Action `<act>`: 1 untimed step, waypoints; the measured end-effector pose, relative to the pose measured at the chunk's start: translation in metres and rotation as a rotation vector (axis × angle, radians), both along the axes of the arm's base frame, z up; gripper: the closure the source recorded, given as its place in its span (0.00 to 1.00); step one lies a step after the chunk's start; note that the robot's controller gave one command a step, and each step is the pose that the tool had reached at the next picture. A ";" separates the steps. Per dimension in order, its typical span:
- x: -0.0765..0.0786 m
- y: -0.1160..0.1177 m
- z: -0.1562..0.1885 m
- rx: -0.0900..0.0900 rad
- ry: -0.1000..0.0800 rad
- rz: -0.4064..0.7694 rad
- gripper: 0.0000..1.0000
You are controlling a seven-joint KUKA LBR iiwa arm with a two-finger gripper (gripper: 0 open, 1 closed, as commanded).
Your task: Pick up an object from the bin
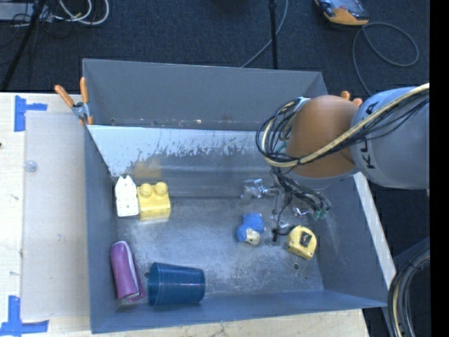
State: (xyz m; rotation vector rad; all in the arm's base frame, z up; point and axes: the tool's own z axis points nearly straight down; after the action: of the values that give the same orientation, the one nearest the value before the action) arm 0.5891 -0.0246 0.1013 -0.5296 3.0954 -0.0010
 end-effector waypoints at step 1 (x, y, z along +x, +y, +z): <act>-0.015 0.008 -0.030 0.003 0.012 -0.086 0.00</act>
Offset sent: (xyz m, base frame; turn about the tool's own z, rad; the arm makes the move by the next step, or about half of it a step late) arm -0.0161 0.0014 -0.0313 -0.0005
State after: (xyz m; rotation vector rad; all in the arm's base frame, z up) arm 0.5746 -0.0166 0.0716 -0.3981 3.1264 0.0070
